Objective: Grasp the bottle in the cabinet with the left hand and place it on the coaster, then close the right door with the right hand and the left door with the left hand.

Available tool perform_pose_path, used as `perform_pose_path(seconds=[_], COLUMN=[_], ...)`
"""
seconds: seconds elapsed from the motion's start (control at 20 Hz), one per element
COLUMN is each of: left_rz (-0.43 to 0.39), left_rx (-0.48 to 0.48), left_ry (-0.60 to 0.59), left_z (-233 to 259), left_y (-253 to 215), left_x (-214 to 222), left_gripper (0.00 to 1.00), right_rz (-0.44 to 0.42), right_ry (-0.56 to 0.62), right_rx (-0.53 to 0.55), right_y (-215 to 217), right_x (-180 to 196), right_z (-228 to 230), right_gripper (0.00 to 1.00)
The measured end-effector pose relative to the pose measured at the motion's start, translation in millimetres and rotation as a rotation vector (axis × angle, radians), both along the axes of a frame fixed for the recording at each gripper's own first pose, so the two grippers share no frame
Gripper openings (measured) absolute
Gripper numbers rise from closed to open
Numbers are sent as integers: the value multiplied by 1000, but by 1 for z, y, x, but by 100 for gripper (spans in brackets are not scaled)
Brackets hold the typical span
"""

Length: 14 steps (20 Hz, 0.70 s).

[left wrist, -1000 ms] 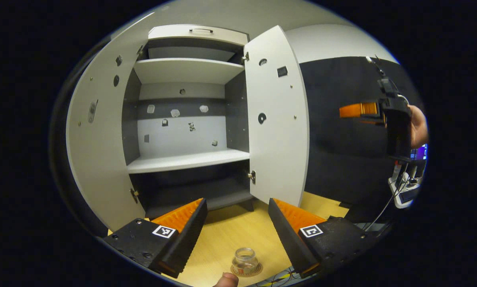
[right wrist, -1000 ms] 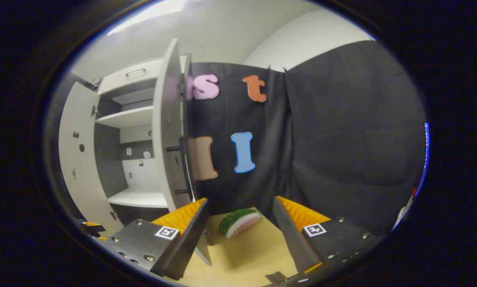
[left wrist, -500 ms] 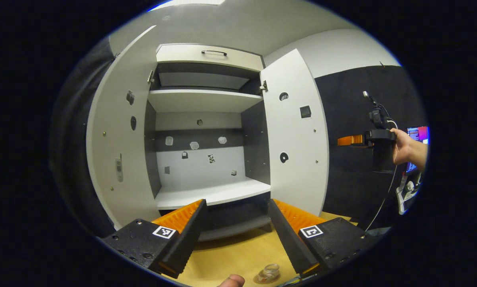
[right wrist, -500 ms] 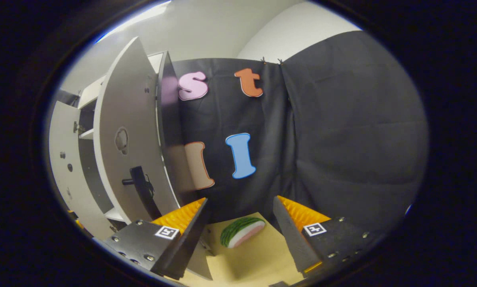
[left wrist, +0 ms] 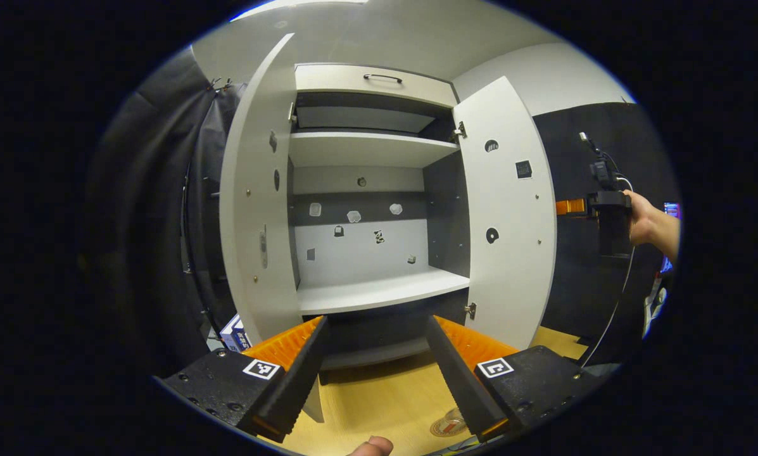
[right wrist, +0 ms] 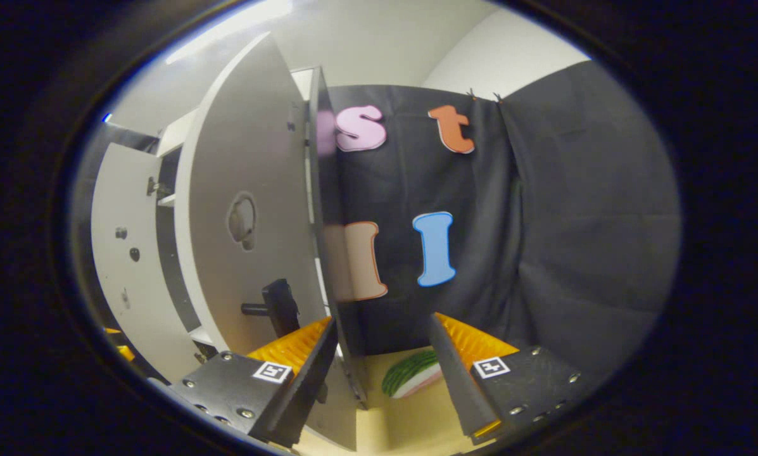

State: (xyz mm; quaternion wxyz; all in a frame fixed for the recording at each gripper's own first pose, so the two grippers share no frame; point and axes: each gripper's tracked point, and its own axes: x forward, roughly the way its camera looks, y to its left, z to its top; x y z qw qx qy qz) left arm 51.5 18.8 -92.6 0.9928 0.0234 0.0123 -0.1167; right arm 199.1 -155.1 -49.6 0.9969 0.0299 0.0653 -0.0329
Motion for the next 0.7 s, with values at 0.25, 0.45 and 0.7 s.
perform_pose_path(seconds=[0.25,0.45,0.7], left_rz=[32,68,123], left_rx=[-56,-56,-41], left_ry=[-6,9,11], left_z=[7,2,-1], left_y=[16,40,76], left_x=[-14,-29,-48], left_gripper=[98,97,97], right_rz=[48,50,41], right_ry=[25,26,25], right_rx=[-16,5,21], right_y=[38,70,83], right_x=[-5,-5,-6], right_z=[-1,-3,-6], right_gripper=[90,90,86])
